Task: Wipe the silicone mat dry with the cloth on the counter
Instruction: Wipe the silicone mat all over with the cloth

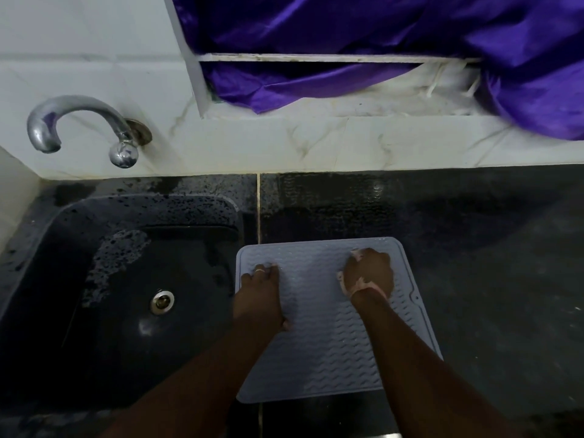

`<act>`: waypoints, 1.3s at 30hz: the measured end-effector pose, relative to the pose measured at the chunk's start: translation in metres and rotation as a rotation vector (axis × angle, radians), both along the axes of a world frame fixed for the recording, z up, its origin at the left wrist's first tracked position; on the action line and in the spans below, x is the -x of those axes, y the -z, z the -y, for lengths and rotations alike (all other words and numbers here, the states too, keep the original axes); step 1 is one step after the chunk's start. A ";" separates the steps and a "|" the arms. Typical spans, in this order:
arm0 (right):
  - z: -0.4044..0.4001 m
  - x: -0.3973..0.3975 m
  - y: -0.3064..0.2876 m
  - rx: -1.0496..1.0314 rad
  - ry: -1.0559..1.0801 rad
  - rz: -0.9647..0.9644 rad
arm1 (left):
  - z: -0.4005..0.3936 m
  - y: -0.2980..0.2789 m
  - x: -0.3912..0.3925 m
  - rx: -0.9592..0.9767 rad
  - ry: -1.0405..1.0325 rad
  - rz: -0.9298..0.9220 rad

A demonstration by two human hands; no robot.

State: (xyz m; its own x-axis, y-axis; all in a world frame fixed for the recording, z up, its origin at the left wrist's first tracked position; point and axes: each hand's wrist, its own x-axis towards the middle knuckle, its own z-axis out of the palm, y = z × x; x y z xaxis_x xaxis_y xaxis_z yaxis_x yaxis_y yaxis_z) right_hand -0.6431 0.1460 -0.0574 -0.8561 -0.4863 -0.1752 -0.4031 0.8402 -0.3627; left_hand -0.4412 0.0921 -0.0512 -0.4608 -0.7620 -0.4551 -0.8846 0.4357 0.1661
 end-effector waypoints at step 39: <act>0.038 -0.082 0.004 0.101 -0.420 0.231 | 0.004 0.016 0.010 0.159 -0.177 -0.133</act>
State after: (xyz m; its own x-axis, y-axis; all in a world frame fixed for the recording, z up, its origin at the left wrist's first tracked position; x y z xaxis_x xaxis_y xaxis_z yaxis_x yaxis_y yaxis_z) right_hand -0.5613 0.1082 -0.0615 -0.5265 -0.8056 -0.2717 -0.5990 0.5783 -0.5538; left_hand -0.4513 0.0880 -0.0669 -0.3614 -0.8930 -0.2682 -0.9245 0.3058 0.2276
